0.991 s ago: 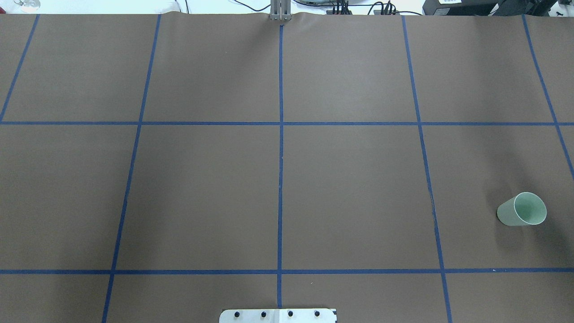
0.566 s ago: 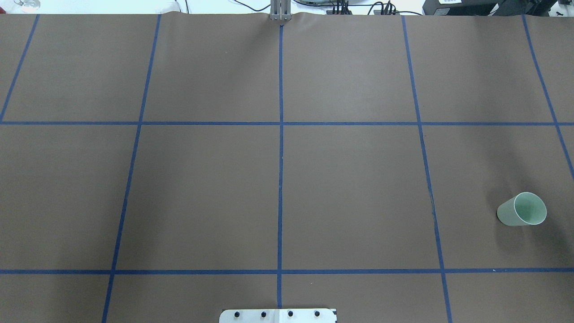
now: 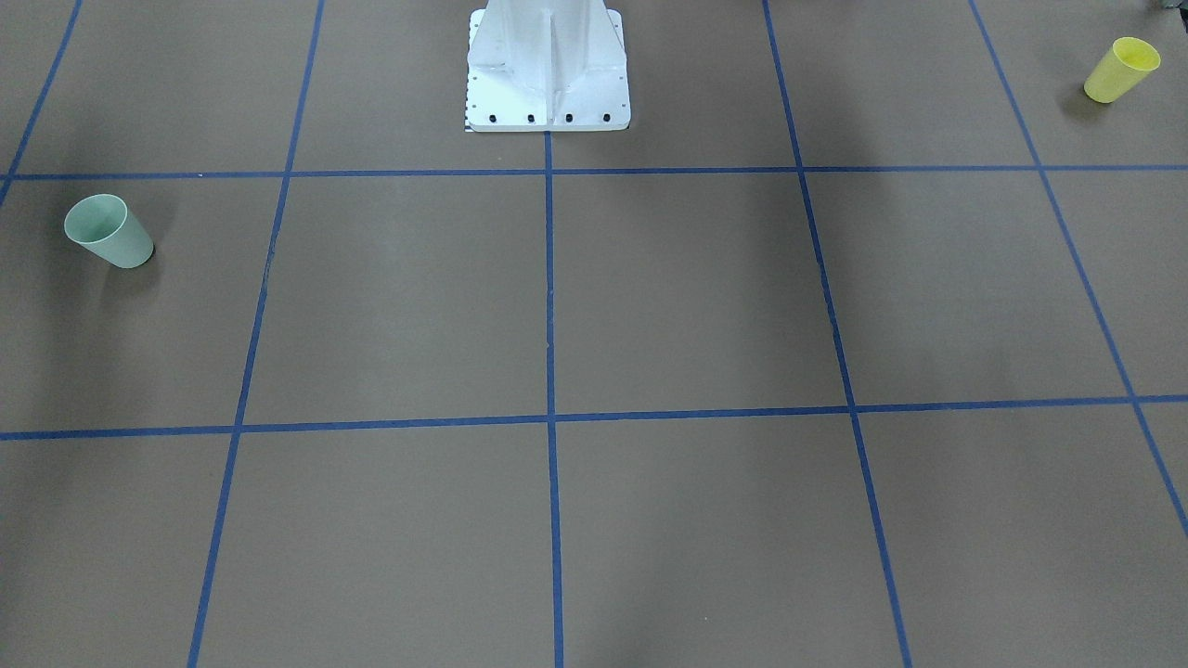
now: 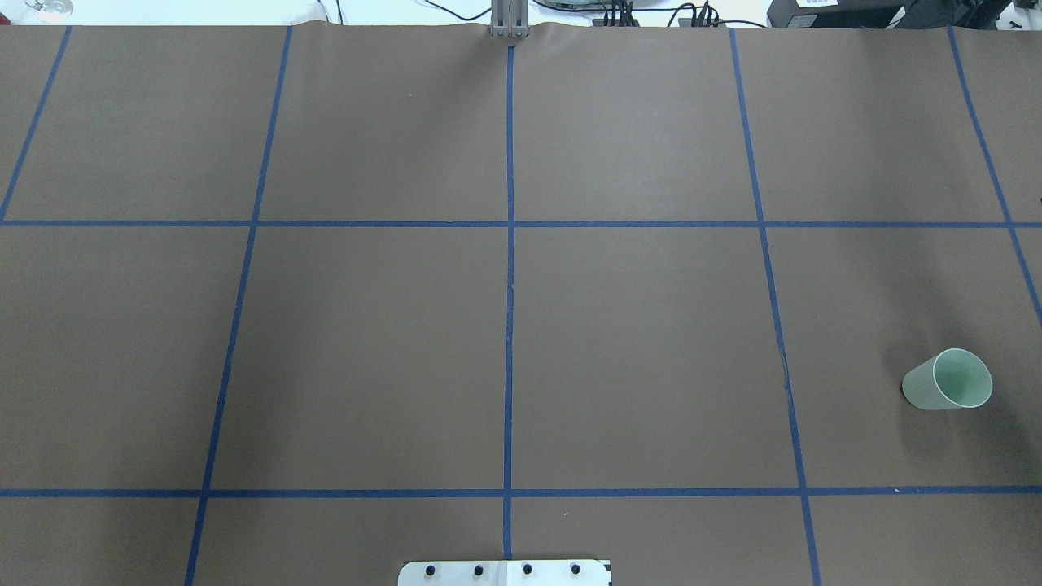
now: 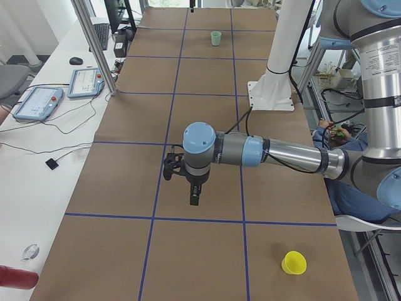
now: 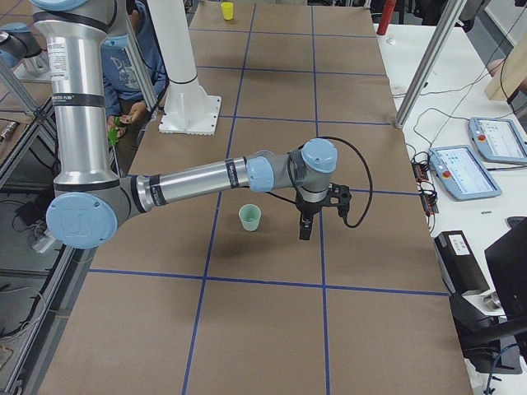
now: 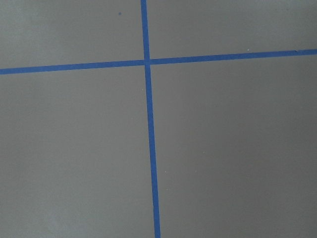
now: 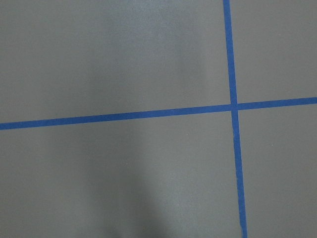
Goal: Transfer and stack yellow cup on green cup
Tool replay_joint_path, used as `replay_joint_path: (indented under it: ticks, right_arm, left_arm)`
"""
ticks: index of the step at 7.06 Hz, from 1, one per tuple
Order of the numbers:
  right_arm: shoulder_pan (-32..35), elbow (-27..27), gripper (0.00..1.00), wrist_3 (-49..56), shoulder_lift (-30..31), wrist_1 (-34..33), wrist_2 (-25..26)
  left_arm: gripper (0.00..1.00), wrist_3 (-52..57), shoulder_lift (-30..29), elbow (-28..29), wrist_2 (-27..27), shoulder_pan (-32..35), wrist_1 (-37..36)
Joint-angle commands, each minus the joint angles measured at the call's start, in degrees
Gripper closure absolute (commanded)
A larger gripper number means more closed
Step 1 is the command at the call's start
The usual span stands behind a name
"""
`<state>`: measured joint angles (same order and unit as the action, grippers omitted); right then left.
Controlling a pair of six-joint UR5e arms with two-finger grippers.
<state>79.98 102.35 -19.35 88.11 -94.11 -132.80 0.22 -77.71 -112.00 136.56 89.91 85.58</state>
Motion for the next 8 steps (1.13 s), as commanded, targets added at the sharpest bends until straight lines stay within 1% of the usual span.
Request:
replay_joint_path:
  ticks: [1, 2, 4, 5, 7, 8]
  right_arm:
    - [0.0, 0.2, 0.0, -0.1, -0.1, 0.1, -0.1]
    - [0.0, 0.2, 0.0, -0.1, -0.1, 0.1, -0.1]
    - [0.0, 0.1, 0.0, 0.0, -0.1, 0.1, -0.4]
    - [0.0, -0.1, 0.0, 0.0, 0.0, 0.0, -0.4]
    - [0.0, 0.1, 0.0, 0.2, 0.0, 0.0, -0.5]
    - [0.0, 1.6, 0.0, 0.3, 1.2, 0.1, -2.8]
  left_arm:
    - [0.0, -0.3, 0.4, 0.1, 2.0, 0.0, -0.1]
    - [0.0, -0.1, 0.8, -0.1, 3.0, 0.0, 0.1]
    - [0.0, -0.6, 1.0, -0.3, 3.1, -0.2, -0.4]
    - [0.0, -2.6, 2.8, -0.2, 2.9, -0.4, 0.1]
    - [0.0, -12.7, 2.6, -0.2, 2.2, -2.7, -0.1]
    - [0.0, -17.9, 3.0, -0.1, 0.8, -3.0, 0.0]
